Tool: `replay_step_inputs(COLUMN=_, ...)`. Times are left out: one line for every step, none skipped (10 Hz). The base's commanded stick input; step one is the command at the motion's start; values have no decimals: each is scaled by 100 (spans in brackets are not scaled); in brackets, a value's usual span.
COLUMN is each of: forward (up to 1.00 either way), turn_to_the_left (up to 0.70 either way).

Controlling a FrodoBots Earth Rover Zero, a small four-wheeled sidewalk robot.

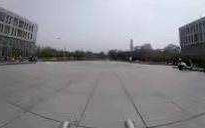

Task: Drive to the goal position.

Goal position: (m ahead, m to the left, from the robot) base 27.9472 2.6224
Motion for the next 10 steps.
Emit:
replay_step_inputs(forward=100, turn_to_the_left=0)
replay_step_inputs(forward=100, turn_to_the_left=0)
replay_step_inputs(forward=100, turn_to_the_left=0)
replay_step_inputs(forward=100, turn_to_the_left=0)
replay_step_inputs(forward=100, turn_to_the_left=0)
replay_step_inputs(forward=100, turn_to_the_left=0)
replay_step_inputs(forward=100, turn_to_the_left=0)
replay_step_inputs(forward=100, turn_to_the_left=0)
replay_step_inputs(forward=100, turn_to_the_left=0)
replay_step_inputs(forward=100, turn_to_the_left=0)
